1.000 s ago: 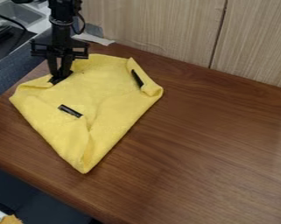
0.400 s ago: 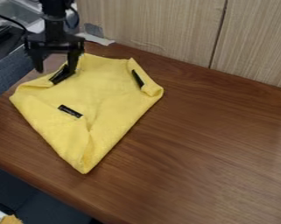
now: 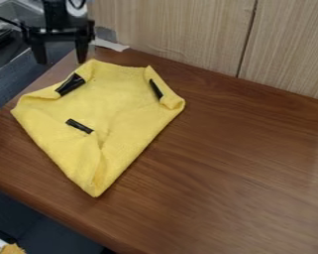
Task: Unfold the cloth from the middle to top left
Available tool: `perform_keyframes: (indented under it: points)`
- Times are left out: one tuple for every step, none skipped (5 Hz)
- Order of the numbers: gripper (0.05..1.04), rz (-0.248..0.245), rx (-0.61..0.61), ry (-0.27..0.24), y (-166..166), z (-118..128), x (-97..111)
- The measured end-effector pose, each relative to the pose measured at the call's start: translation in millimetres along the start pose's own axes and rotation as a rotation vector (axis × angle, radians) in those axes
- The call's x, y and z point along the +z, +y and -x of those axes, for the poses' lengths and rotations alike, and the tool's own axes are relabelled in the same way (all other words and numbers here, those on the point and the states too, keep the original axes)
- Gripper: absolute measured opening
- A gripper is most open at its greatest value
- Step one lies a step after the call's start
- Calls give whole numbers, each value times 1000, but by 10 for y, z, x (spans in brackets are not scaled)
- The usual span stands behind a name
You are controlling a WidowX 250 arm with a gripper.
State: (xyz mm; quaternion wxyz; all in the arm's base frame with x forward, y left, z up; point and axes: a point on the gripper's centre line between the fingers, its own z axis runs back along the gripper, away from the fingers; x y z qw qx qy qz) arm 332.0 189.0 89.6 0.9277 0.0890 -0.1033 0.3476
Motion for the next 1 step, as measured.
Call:
perform_keyframes:
  points:
    - [999, 21, 1, -29, 3, 6, 139]
